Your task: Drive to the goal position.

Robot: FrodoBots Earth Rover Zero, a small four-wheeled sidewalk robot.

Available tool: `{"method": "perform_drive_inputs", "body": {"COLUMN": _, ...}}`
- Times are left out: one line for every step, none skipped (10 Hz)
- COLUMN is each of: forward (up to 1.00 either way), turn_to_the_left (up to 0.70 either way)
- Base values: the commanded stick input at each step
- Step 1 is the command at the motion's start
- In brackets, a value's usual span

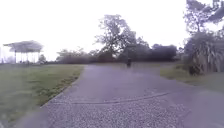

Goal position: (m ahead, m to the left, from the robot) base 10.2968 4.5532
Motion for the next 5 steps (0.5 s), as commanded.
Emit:
{"method": "perform_drive_inputs", "body": {"forward": 0.70, "turn_to_the_left": 0.00}}
{"method": "perform_drive_inputs", "body": {"forward": 0.70, "turn_to_the_left": 0.00}}
{"method": "perform_drive_inputs", "body": {"forward": 0.70, "turn_to_the_left": 0.00}}
{"method": "perform_drive_inputs", "body": {"forward": 0.70, "turn_to_the_left": 0.00}}
{"method": "perform_drive_inputs", "body": {"forward": 0.70, "turn_to_the_left": 0.00}}
